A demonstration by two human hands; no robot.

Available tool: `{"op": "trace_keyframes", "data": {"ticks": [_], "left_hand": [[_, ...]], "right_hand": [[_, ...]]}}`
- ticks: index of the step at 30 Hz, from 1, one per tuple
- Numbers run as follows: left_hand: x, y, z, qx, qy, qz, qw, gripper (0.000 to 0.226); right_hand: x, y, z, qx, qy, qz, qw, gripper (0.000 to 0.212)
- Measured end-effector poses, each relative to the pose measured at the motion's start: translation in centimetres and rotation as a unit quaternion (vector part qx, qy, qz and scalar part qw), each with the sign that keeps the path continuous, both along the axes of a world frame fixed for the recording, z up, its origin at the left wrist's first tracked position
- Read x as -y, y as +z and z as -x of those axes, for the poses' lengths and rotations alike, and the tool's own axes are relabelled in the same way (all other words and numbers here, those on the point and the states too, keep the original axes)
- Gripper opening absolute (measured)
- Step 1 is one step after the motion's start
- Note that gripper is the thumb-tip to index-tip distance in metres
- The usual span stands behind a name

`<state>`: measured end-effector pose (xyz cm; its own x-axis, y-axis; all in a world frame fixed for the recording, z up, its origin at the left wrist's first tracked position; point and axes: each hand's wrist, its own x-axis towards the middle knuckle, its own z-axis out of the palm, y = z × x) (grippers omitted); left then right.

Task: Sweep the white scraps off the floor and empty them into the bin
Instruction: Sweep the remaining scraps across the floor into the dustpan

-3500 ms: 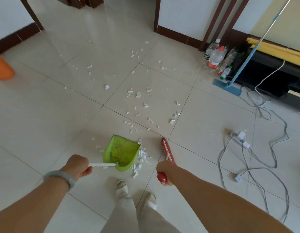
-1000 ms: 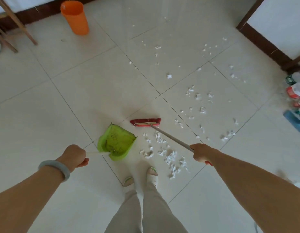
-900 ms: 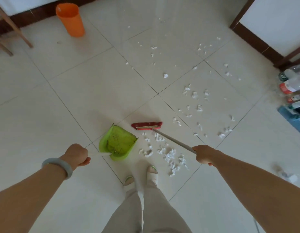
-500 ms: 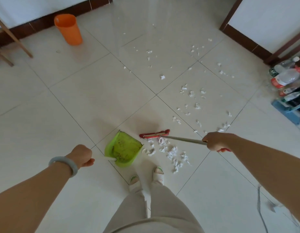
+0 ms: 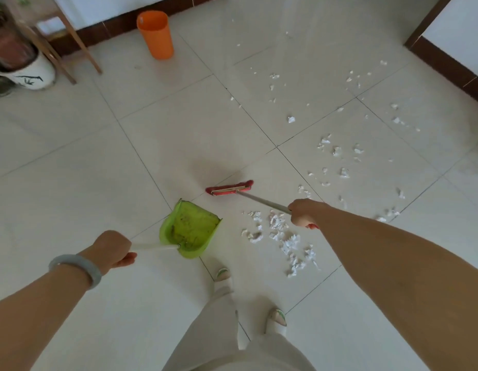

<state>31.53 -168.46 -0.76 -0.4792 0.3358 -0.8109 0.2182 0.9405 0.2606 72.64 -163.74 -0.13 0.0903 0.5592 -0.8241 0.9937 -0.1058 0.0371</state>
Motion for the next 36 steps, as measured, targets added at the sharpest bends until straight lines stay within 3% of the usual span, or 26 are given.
{"op": "trace_keyframes", "data": {"ticks": [5, 9, 14, 18, 22, 24, 36], "left_hand": [[3.3, 0.1, -1.7, -0.032, -0.007, -0.021, 0.999, 0.009], [5.5, 0.3, -4.7, -0.038, -0.017, -0.032, 0.999, 0.009], [8.2, -0.1, -9.1, -0.025, -0.036, -0.069, 0.997, 0.035], [10.2, -1.0, -12.8, -0.008, -0.054, -0.071, 0.996, 0.034], [11.1, -1.9, -15.5, -0.009, -0.065, -0.033, 0.997, 0.016], [11.5, -1.9, -16.7, 0.006, -0.070, -0.018, 0.997, 0.021], [12.2, -0.9, -16.6, 0.065, -0.017, -0.059, 0.996, 0.021]], "right_hand": [[3.2, -1.3, -3.4, 0.014, 0.063, 0.016, 0.998, 0.039], [6.8, -1.7, -9.3, 0.039, 0.114, 0.010, 0.993, 0.053], [11.1, -0.1, -16.5, 0.079, 0.133, 0.015, 0.988, 0.066], [14.6, 0.7, -21.0, 0.105, 0.128, 0.015, 0.986, 0.065], [16.8, 1.7, -24.7, 0.103, 0.119, -0.008, 0.988, 0.065], [17.3, 2.5, -26.4, 0.100, 0.118, -0.015, 0.988, 0.063], [13.9, 2.0, -23.2, 0.116, 0.108, -0.085, 0.984, 0.062]]}}
